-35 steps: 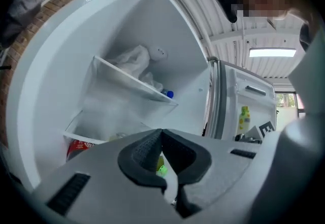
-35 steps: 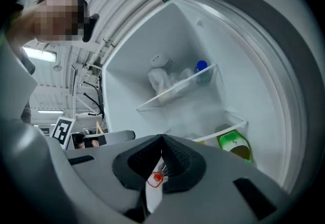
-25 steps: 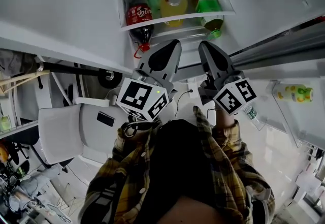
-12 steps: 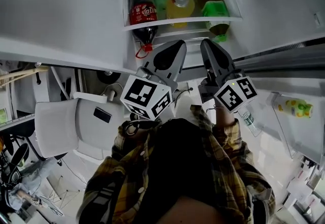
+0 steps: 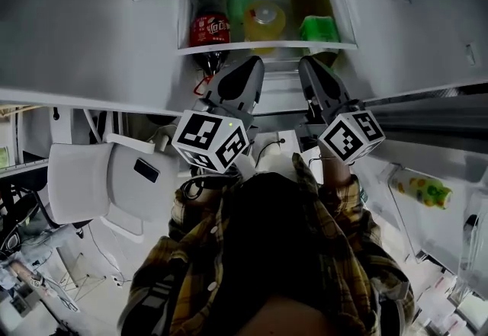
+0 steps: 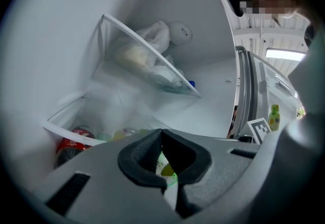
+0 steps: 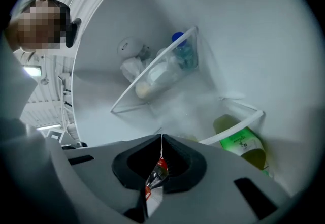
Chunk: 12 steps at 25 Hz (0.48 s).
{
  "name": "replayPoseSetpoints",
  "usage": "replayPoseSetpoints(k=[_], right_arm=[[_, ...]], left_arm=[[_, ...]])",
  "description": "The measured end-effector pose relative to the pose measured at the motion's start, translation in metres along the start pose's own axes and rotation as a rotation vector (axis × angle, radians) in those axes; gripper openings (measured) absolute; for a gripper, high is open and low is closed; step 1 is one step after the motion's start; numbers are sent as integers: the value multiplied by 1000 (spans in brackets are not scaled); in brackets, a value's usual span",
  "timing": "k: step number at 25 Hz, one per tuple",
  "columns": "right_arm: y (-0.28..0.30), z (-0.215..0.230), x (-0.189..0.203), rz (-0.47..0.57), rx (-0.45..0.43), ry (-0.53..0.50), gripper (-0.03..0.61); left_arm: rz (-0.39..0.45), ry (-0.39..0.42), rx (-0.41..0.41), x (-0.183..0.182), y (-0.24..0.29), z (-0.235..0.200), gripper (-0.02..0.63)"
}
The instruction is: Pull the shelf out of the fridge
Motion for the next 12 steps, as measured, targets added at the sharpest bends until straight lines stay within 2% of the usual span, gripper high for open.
replayPoseSetpoints(k=[6, 12], right_arm=[[11, 11, -5, -13, -39, 9, 20], [17, 18, 0, -44, -77, 35, 20]], left_arm=[[-1, 14, -33, -1, 16, -4, 5], [0, -28, -55, 6, 24, -10, 5]])
Point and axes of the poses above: the fingertips, and each gripper's own axes: y forward along the fingers, z to its right, x out of its underside, the point moved 2 cm from there along -y, backward along the fingers
